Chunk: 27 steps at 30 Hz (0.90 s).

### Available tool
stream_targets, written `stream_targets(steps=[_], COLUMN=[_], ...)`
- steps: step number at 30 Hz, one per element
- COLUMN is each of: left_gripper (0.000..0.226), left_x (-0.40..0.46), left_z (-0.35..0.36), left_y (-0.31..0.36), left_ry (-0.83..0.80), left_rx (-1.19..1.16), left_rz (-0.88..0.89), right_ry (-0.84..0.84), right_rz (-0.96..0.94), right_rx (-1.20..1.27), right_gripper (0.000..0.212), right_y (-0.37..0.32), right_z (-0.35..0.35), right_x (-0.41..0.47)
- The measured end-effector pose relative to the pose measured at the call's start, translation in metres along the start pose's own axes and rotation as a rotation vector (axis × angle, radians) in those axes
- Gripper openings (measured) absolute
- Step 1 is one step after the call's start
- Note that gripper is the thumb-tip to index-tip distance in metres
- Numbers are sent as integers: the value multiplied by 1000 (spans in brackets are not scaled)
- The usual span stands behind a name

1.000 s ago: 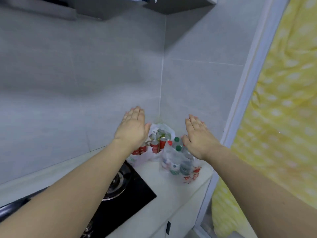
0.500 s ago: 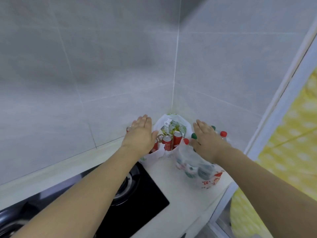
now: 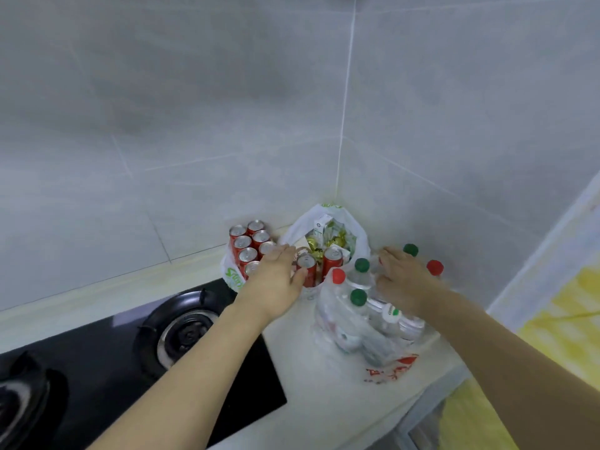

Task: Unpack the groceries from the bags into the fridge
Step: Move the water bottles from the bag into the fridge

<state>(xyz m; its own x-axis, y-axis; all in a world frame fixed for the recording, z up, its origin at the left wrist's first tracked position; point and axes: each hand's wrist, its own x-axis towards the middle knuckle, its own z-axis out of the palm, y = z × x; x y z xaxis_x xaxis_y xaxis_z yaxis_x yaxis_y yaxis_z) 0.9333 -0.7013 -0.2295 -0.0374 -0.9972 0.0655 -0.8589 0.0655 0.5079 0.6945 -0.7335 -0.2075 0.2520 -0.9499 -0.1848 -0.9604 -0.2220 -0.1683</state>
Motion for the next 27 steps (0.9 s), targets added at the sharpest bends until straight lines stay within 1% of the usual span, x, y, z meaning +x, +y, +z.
stream_targets(steps=[1, 3, 5, 8, 10, 12, 15, 19, 22, 25, 27], left_gripper=[48, 50, 50, 43, 37, 34, 35, 36, 34, 33, 35], left_x=[1, 2, 1, 1, 7, 18, 35, 56, 70, 76, 79], left_z=[4, 11, 16, 23, 28, 36, 48, 67, 78, 91, 99], left_y=[6, 15, 19, 15, 12, 14, 28, 44, 48, 48, 45], left_ry=[11, 29, 29, 42, 43, 29, 26, -12, -14, -19, -27], left_rx=[-18, -34, -14, -12, -25, -25, -50, -35, 13, 73, 90], left_rz=[-7, -11, 6, -10, -19, 13, 8, -23, -81, -133, -172], right_ry=[-4, -13, -23, -32, -42, -27, -30, -93, -134, -178, -198], right_rz=[-25, -55, -75, -93, -71, -43, -55, -159, -229, -269, -297], right_rx=[10, 45, 110, 144, 148, 155, 151, 92, 43, 8, -27], right_gripper=[60, 49, 51, 54, 56, 57, 47, 33, 11, 16, 14], right_y=[5, 10, 10, 10, 15, 24, 34, 41, 44, 47, 49], right_z=[0, 3, 9, 18, 18, 17, 15, 18, 23, 31, 36], right_x=[5, 16, 28, 49, 61, 72, 87, 108, 126, 139, 144])
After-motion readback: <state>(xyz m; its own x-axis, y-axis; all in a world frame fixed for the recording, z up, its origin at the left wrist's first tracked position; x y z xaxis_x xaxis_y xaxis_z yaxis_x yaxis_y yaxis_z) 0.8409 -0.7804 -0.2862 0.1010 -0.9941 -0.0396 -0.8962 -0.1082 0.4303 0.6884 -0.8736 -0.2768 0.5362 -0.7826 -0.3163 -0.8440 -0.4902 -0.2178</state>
